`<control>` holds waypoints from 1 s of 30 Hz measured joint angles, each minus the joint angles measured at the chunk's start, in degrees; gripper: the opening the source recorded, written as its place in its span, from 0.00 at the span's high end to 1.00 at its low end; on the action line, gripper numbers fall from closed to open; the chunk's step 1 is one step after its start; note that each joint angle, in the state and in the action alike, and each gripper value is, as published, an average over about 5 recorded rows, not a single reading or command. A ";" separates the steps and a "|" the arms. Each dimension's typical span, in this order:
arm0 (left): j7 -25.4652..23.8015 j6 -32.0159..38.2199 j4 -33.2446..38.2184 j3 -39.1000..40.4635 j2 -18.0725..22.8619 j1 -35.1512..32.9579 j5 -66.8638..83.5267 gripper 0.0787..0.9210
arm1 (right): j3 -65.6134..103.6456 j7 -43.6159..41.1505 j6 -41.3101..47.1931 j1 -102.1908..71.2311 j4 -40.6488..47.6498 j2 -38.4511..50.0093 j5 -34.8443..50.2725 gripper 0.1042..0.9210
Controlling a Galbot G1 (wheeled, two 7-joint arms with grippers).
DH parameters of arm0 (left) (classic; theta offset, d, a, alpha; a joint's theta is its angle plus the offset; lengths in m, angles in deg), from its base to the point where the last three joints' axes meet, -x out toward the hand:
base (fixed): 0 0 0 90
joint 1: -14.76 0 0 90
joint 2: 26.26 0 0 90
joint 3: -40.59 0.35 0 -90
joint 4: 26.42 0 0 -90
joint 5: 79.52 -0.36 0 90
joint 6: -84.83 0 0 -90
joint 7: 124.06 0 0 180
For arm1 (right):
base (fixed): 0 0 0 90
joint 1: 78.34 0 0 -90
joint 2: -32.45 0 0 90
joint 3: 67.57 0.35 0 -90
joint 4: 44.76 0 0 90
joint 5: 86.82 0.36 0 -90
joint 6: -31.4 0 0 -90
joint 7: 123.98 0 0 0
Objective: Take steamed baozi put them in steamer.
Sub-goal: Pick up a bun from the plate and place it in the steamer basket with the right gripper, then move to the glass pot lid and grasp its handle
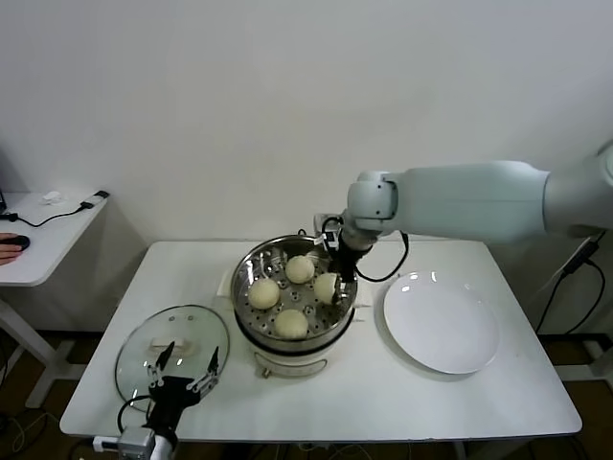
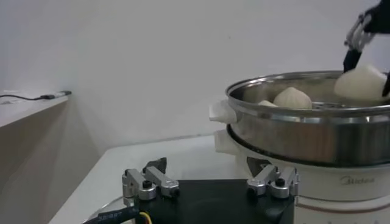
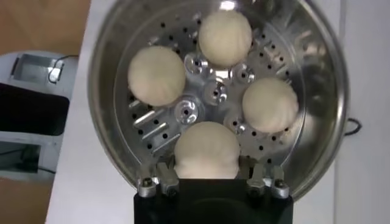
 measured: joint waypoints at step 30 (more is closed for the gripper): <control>-0.01 -0.35 2.08 -0.16 -0.08 -0.26 0.61 0.12 | 8.58 0.47 -8.01 0.02 2.80 6.98 3.88 0.12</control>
